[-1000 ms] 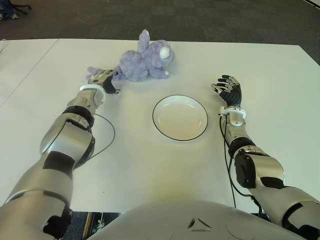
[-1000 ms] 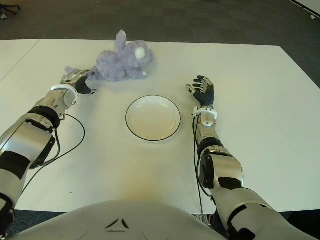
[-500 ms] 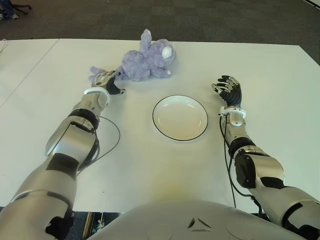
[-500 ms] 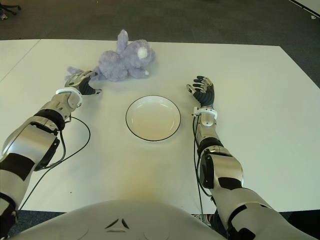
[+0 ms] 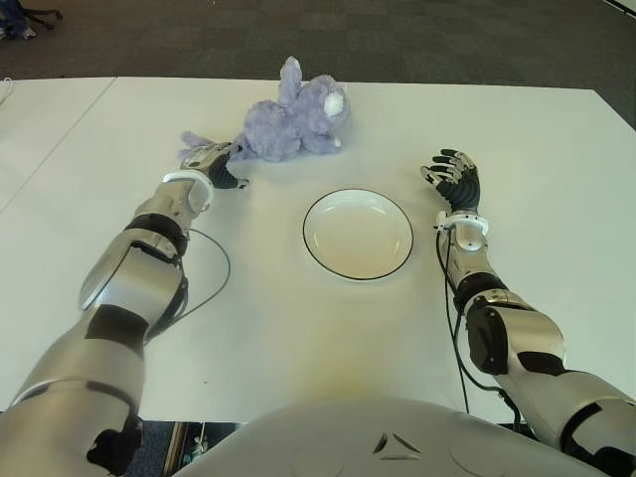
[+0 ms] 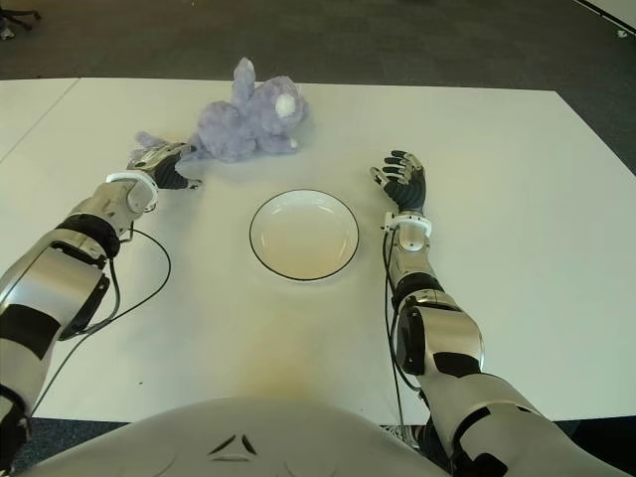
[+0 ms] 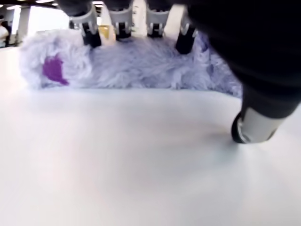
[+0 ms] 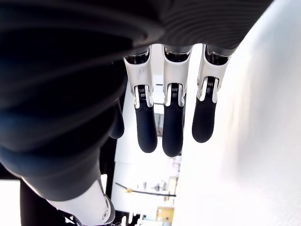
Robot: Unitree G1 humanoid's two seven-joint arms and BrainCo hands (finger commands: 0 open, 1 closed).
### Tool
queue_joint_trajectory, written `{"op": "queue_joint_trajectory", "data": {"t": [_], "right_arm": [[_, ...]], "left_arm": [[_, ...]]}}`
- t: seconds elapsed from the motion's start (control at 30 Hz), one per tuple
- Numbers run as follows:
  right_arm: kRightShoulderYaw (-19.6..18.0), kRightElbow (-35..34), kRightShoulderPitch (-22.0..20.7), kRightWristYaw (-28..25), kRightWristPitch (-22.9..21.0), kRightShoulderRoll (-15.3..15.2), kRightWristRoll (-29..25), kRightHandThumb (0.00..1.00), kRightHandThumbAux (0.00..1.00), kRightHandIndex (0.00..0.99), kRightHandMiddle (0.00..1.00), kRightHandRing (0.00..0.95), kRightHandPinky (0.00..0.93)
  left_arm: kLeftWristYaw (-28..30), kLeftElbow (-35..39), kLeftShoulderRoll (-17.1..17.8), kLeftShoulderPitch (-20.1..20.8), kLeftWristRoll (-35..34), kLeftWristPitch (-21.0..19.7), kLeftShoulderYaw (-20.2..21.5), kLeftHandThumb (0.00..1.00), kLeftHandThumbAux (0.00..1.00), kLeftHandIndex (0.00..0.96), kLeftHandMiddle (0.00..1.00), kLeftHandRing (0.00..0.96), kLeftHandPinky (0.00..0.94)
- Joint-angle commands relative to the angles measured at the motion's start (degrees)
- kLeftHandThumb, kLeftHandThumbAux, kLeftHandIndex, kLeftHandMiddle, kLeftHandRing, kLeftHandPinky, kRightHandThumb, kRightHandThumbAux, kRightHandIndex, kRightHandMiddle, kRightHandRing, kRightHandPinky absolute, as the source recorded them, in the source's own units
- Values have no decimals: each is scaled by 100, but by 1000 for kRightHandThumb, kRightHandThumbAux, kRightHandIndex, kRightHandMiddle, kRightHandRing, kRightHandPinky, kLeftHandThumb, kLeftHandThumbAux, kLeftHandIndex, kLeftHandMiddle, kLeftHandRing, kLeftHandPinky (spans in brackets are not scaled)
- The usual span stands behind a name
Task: Put the doll into the plate.
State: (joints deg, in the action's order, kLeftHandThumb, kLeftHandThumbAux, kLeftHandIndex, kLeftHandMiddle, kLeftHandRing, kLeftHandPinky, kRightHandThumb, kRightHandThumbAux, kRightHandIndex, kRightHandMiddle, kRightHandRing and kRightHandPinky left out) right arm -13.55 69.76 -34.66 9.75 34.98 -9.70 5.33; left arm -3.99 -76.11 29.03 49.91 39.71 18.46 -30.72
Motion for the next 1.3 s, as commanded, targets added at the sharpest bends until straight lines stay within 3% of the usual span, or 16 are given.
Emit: {"op": "queue_joint_trajectory", "data": {"t": [0.03,0.1,0.33,0.4,0.47,0.53,0.6,0.67,0.73,0.77,0.83,0.93,1.03,1.17,1.23,1.3], "right_arm": [[71,789,1326,24,-660,502,36,274,860,273,341,352,331],[76,786,1334,29,-634,504,42,271,859,273,340,352,333],[99,792,1322,30,-669,488,70,223,858,264,334,344,319],[123,795,1317,61,-691,474,100,211,851,263,334,341,318],[128,796,1312,68,-700,466,107,208,849,264,334,341,323],[127,795,1310,51,-697,461,103,210,847,264,335,342,325],[127,793,1309,41,-693,459,101,214,845,264,334,342,324],[127,791,1306,36,-692,457,99,215,845,264,333,341,323],[133,789,1303,40,-692,454,106,216,845,266,333,340,320],[139,789,1300,45,-700,450,113,216,845,266,333,340,320],[149,788,1298,54,-711,443,124,207,843,261,332,338,318],[151,787,1293,53,-718,434,128,220,844,260,333,342,336],[139,784,1286,30,-720,430,114,232,845,256,336,352,362],[146,784,1283,30,-720,431,121,236,839,253,335,352,349],[147,785,1278,30,-727,430,122,227,836,252,333,349,336],[145,785,1277,26,-731,430,118,226,836,252,333,348,335]], "left_arm": [[2935,990,627,-696,28,1482,-626,0,523,0,0,0,0],[3386,1312,782,-857,-105,1591,-654,0,520,0,0,0,0],[4074,1976,1147,-1436,-521,1879,-631,0,505,0,0,0,0],[4891,3096,1541,-1706,-1301,1829,-572,0,468,0,0,0,0],[5546,4554,2106,-2023,-2113,1503,-529,0,447,0,0,0,0],[6082,6304,2918,-2265,-3131,979,-417,6,428,0,0,0,8],[6297,6932,3195,-2360,-3490,749,-328,13,414,0,0,0,16],[6357,7024,3203,-2400,-3513,661,-277,13,413,0,0,0,17],[6144,7142,3545,-2650,-3802,1063,-68,32,387,0,0,0,38],[6159,7522,3794,-2747,-4100,986,73,34,385,0,0,0,39],[6355,8176,4209,-2827,-4596,639,312,53,362,0,0,4,145],[6695,8814,4773,-2859,-5183,186,642,80,359,0,0,31,141],[6869,9133,5218,-2963,-5600,82,1005,126,353,0,0,57,147],[7020,9132,5436,-3059,-5819,259,1325,158,357,0,0,65,154],[7138,8974,5459,-3072,-5870,440,1453,259,356,0,0,51,67],[7252,8871,5452,-3091,-5929,507,1565,310,350,0,0,41,55]]}}
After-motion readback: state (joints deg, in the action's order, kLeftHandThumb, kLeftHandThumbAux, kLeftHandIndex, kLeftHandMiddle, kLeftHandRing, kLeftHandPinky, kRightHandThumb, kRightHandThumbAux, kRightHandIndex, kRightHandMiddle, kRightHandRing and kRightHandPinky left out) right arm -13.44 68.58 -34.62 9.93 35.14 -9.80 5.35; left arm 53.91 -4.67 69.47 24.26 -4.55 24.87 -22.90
